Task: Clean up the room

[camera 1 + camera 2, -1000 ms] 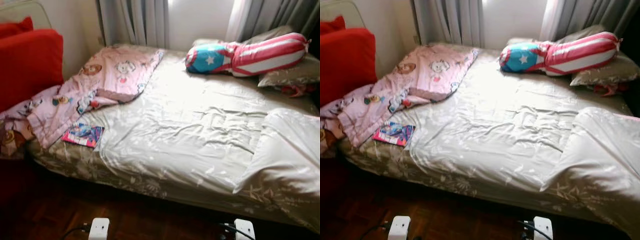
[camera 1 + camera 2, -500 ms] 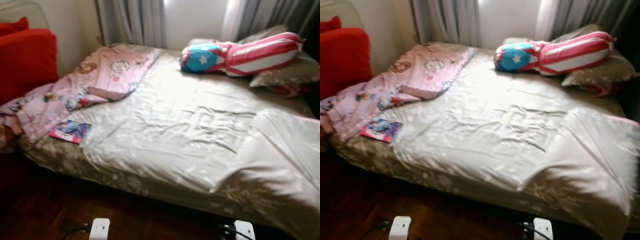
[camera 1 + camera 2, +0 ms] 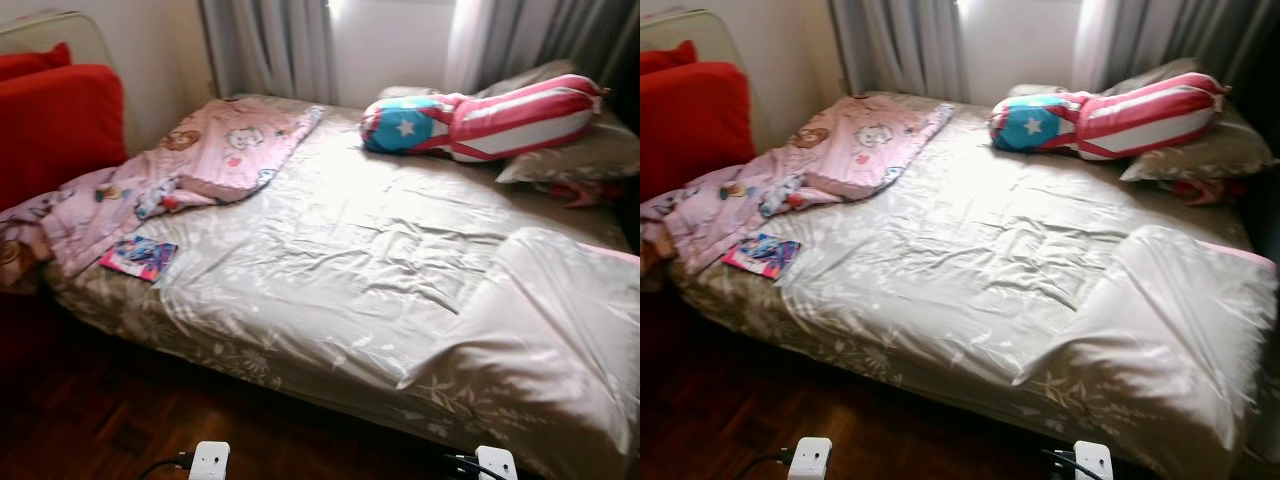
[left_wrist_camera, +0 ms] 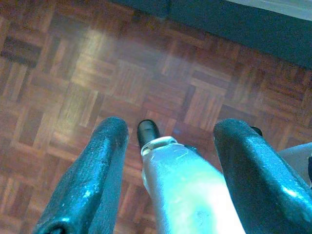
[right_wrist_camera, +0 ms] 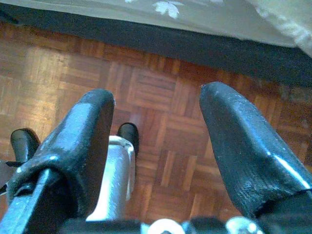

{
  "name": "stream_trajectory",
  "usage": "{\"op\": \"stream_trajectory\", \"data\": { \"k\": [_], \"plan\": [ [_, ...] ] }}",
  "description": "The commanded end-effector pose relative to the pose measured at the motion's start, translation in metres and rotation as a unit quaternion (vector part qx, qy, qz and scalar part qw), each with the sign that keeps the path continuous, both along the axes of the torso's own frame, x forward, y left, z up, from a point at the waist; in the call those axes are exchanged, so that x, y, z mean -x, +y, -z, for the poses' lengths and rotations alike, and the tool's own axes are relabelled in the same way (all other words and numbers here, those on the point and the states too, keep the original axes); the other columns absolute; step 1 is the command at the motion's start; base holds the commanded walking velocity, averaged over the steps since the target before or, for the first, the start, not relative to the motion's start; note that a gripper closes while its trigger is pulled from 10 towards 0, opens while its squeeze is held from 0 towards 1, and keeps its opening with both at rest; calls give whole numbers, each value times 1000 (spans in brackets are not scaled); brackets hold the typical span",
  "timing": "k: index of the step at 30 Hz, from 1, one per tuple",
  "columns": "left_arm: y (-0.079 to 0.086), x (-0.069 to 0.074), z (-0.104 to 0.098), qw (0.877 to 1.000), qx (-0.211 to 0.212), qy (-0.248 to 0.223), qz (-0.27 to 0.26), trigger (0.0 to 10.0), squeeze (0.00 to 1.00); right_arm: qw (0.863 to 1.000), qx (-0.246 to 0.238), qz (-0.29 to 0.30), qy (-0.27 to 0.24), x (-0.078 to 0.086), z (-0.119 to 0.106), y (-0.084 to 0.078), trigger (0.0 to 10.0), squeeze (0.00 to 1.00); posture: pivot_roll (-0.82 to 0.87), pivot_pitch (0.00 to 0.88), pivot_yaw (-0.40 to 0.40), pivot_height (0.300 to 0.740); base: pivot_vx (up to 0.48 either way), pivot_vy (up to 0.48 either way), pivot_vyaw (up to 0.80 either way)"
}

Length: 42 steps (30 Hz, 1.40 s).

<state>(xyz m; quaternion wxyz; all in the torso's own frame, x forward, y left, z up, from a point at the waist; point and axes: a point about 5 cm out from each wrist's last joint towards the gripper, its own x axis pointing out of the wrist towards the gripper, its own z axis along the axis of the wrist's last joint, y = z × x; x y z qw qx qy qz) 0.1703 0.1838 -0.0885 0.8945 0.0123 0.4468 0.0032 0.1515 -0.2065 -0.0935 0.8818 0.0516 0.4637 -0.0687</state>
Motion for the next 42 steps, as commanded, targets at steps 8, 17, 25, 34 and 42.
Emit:
{"op": "stream_trajectory", "data": {
  "k": [8, 17, 25, 34, 42],
  "plan": [
    [4, -2, -1, 1000, -6, 4, -5, 10000, 0, 1000, -3, 1, 4, -2, 0, 1, 10000, 0, -50, 0, -21, 733, 0, 0, -667],
    [2, -5, -2, 1000, -3, 0, -3, 10000, 0, 1000, -2, -2, 2, -4, -1, 0, 10000, 0, -47, 28, -33, 733, 215, 0, -689],
    [3, -6, -3, 1000, -4, -4, -11, 10000, 0, 1000, -2, -4, 2, -5, -2, -1, 10000, 0, -43, 47, -36, 733, 302, 0, -675],
    [6, -10, -5, 1000, -4, -15, -20, 10000, 0, 1000, -2, -6, 1, -6, -2, -1, 10000, 0, -40, 53, -34, 733, 0, 0, -663],
    [6, -10, -5, 1000, -5, -14, -21, 10000, 0, 1000, -4, -7, -5, -7, -3, 0, 10000, 0, -37, 54, -31, 733, 0, 0, -572]
  ]
}}
